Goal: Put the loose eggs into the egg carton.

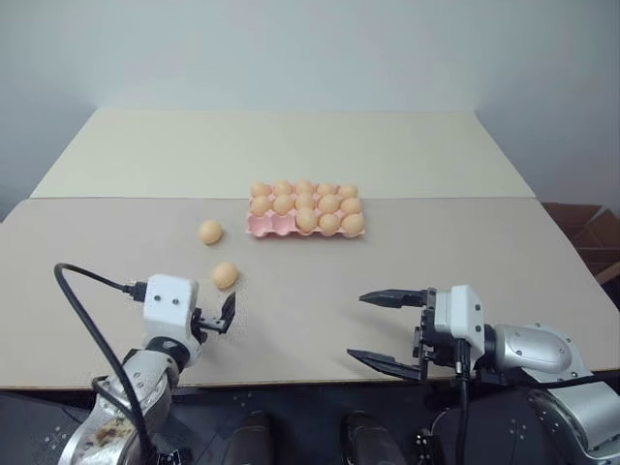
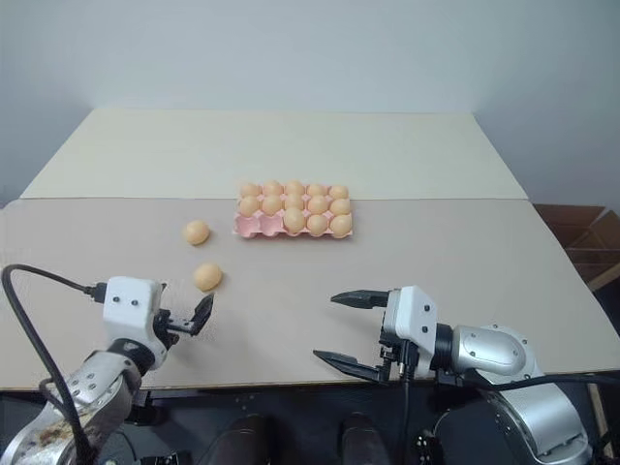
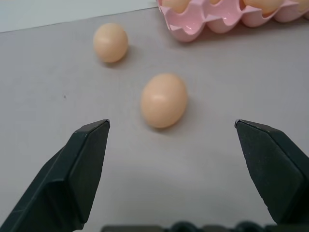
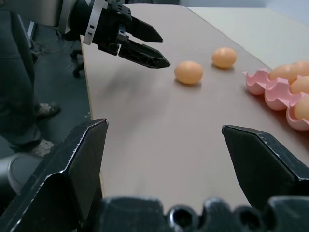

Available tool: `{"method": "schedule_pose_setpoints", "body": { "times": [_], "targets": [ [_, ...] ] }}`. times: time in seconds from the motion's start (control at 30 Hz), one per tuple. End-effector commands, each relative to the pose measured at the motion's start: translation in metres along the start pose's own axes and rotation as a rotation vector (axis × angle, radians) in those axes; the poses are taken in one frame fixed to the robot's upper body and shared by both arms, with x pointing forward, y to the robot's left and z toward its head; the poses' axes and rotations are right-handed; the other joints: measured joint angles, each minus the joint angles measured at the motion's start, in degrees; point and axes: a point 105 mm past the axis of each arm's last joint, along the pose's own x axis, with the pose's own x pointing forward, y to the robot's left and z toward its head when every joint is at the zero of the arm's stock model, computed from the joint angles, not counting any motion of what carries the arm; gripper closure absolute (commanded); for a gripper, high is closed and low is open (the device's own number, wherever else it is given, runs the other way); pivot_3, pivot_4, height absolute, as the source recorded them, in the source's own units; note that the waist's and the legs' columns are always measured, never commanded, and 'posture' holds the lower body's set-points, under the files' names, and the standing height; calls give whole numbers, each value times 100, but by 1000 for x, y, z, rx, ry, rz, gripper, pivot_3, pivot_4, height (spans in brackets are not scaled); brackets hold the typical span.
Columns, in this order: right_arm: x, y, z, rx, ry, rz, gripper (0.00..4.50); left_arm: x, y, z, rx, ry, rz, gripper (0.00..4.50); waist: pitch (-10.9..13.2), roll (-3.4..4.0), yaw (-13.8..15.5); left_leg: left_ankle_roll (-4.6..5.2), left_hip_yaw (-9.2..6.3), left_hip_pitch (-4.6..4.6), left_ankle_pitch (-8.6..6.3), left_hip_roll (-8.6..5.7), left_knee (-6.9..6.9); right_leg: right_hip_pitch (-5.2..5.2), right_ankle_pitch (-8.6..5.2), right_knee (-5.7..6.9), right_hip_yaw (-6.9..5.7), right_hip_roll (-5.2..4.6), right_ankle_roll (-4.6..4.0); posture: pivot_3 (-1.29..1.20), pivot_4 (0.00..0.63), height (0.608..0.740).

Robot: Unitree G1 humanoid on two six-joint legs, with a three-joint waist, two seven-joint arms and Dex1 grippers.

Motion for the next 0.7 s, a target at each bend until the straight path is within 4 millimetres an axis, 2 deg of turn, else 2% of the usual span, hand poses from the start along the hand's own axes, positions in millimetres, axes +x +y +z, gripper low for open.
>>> {"method": "schedule_pose_setpoints", "body": {
  "times": [0.03,0.43,0.7],
  "targets": [
    [2,0,13,-65,-40,-5,53,6,-4,4,-1,5,-4,0,0,0,-3,0,1,4,0,0,0,5,0,-1,1,-1,0,0,150,740],
    [14,-1,25,-96,-57,-12,53,35,10,9,-41,112,-87,0,0,-1,-14,0,-3,10,0,-1,0,13,-1,-1,0,3,0,0,150,740],
    [19,-3,29,-122,-58,-1,53,45,17,-2,-35,209,-171,0,1,-1,-19,0,-3,10,0,0,0,12,-1,0,-1,2,0,0,150,740]
  ]
}}
